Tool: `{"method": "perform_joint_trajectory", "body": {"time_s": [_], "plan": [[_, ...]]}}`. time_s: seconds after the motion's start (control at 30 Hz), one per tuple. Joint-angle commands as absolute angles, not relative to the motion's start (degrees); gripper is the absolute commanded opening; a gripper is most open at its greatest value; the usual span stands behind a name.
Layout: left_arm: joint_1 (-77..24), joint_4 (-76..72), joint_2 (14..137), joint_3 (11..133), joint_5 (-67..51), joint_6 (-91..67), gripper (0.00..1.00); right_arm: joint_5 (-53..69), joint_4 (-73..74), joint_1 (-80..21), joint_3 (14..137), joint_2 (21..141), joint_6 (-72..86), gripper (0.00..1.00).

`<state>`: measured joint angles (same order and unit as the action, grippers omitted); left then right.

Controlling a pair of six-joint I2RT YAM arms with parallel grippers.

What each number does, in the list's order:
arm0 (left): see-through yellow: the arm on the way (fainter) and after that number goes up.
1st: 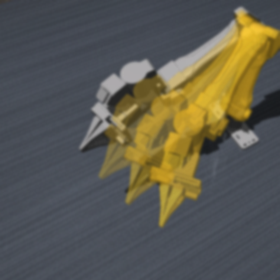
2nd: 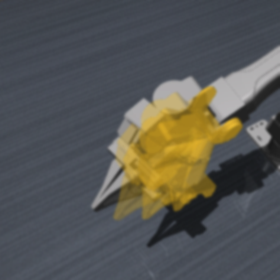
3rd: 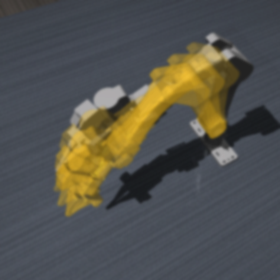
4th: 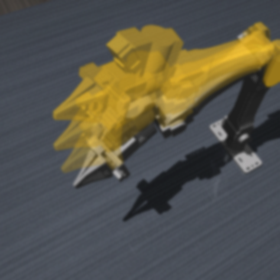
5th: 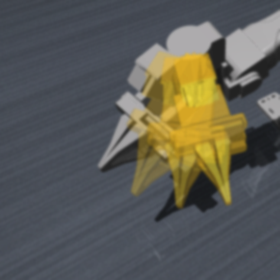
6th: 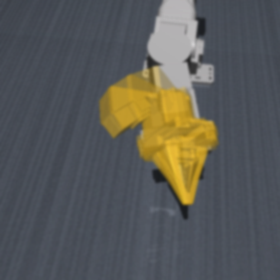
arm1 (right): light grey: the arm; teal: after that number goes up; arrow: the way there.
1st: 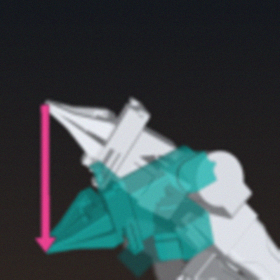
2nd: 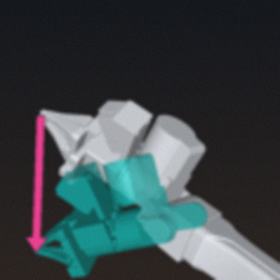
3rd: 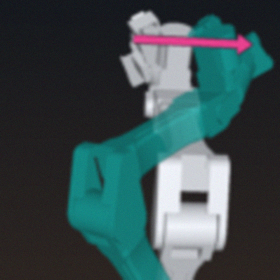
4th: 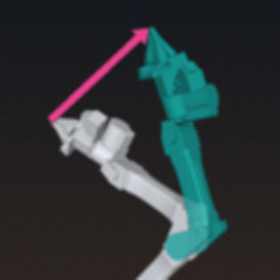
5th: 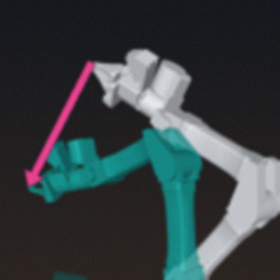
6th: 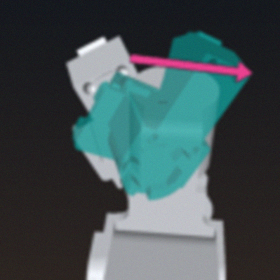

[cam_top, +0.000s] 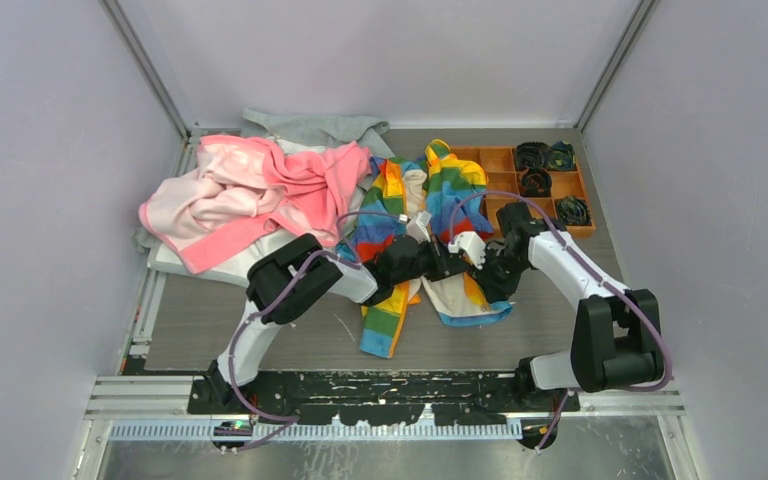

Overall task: Zip up the jacket
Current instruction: Adjust the zipper on the jacket.

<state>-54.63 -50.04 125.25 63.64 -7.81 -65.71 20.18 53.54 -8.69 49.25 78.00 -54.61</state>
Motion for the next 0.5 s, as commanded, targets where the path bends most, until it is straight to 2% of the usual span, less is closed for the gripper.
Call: {"method": "perform_joint_trajectory", "body": {"time_s": [0.0, 0.23, 0.47], "plan": [[-54.1, -54.7, 126.0, 65.7, -4.8, -64.6, 0.00, 19.4, 52.9, -7.7, 51.2, 79.0, -51.7, 0.28], [-54.2, -54.8, 126.3, 65.9, -4.4, -63.8, 0.00, 20.9, 52.9, -6.6, 51.4, 80.1, -50.2, 0.32], [-54.0, -54.1, 127.3, 67.0, -4.2, -63.6, 0.00, 19.5, 52.2, -5.7, 51.9, 80.3, -48.6, 0.14]]}}
